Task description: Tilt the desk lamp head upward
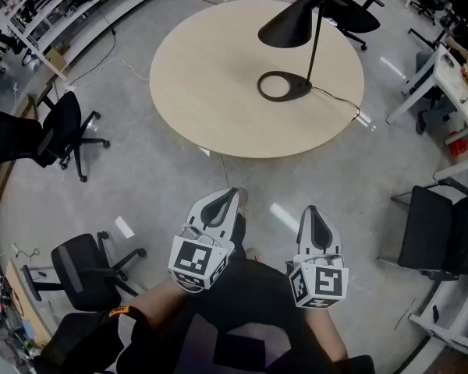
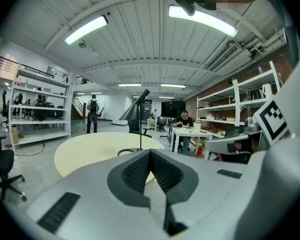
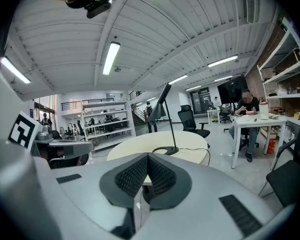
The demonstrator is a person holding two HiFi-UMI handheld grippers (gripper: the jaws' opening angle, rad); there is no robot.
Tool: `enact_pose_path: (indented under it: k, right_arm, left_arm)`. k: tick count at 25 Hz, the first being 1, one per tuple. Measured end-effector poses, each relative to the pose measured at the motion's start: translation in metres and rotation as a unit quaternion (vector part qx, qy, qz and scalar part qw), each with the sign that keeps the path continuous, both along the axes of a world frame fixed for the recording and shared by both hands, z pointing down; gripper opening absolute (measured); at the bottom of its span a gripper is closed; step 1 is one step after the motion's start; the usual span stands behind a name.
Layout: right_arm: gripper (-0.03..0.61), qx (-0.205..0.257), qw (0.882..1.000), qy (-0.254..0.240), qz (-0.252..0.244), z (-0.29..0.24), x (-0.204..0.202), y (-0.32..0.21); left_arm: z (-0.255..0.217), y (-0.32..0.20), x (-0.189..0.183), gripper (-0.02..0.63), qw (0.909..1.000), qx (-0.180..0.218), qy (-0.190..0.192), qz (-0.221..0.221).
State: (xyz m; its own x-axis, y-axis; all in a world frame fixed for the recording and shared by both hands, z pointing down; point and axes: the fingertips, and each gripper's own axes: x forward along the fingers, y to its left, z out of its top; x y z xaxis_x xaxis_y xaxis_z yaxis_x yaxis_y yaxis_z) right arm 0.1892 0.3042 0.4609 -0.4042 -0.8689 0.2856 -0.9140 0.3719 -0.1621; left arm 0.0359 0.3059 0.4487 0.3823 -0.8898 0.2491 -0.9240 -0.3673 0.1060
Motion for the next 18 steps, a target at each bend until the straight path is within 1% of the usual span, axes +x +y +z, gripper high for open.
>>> enact_pose_path:
  k: [5,9,12,18]
  right_arm:
    - [0.009,-0.002,1.000,0.000,0.002,0.005,-0.022,-0.069]
    - [0.009,-0.013,1.000,0.009,0.018,0.007,-0.036,-0.140]
    - [0.009,-0.009,0.999,0.022,0.035,-0.013,-0.050,-0.197]
    - [0.009,0.029,0.997,0.049,0.057,-0.068,-0.076,-0.304]
  left_arm:
    - [-0.002,-0.076,-0.020,0.047,0.9997,0.018,-0.010,0.015]
    - [0.009,-0.150,-0.039,0.047,0.9996,0.005,0.001,0.027]
    - [-0.004,-0.208,-0.062,0.048,0.9991,0.003,0.019,0.037]
    - [-0.026,-0.319,-0.103,0.047,0.9977,0.008,0.044,0.051]
